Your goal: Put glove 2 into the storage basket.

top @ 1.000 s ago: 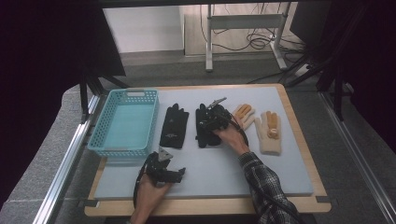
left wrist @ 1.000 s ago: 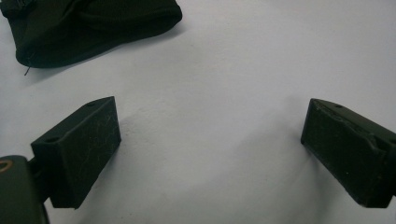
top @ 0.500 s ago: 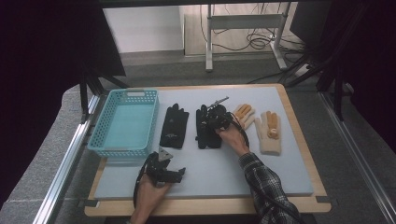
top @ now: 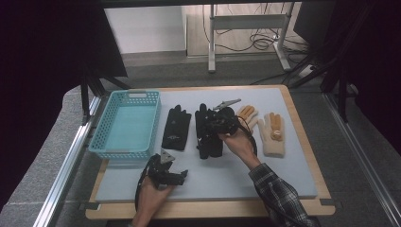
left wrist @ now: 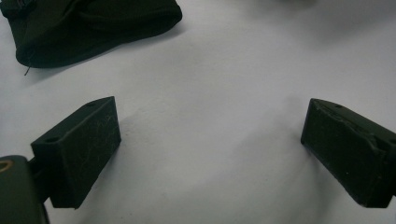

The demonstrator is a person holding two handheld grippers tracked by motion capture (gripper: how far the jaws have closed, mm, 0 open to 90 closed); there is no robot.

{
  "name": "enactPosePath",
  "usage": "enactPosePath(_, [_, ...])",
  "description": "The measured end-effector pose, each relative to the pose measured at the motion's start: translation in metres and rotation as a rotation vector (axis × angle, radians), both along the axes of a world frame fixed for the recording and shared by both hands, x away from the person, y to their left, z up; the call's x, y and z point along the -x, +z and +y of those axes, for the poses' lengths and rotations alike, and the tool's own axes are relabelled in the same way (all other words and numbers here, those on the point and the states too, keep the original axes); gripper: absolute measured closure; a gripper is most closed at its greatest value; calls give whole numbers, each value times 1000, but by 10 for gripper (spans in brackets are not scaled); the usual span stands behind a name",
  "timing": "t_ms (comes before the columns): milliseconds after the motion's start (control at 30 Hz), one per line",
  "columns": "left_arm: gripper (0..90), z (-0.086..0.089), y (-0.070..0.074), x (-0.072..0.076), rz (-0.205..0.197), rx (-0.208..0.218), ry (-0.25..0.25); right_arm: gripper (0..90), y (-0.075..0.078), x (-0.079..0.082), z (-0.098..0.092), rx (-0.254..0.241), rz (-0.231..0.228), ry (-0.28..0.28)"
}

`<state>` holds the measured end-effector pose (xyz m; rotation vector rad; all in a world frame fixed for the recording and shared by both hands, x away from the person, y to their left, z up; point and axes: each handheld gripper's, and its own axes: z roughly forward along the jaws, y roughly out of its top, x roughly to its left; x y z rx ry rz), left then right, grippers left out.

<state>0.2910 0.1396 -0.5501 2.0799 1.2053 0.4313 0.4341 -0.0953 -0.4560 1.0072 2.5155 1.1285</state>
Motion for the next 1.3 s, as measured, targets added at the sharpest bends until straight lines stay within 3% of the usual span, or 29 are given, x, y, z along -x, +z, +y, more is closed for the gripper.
enactPosePath(100, [50,1,0,0,1,-7,-5,806,4,23,-4,-22,15,15])
enactPosePath(133, [50,0,0,0,1,-7,-5,805,3,39,-10,-34,21,12])
enactPosePath(200, [50,0,0,0,2,-7,-4,805,2,46,-13,-35,21,11])
enactPosePath(400, [50,0,0,0,0,-5,-1,789,-25,83,-34,-52,51,-24])
enactPosePath(433, [50,1,0,0,1,-10,-4,746,-39,92,-39,-41,65,-26])
enactPosePath(467, [50,0,0,0,1,-9,-4,746,-39,92,-39,-41,65,-26])
enactPosePath(500, [50,0,0,0,2,-8,-3,606,-46,97,-42,-26,63,-29])
enactPosePath(600, [50,0,0,0,2,-8,-4,530,-47,98,-48,-6,46,-42])
enactPosePath(633, [50,0,0,0,2,-8,-4,480,-43,95,-57,-30,30,-54])
enactPosePath(867, [50,0,0,0,1,-6,-2,426,-33,81,-66,-35,4,-36])
enactPosePath(1167, [50,1,0,0,3,-8,-4,358,-35,42,-23,-9,-10,37])
enactPosePath(1233, [50,1,1,0,4,-12,-6,371,-35,32,-12,-12,-3,55])
enactPosePath(1300, [50,1,0,0,4,-9,-5,447,-36,18,6,7,7,81])
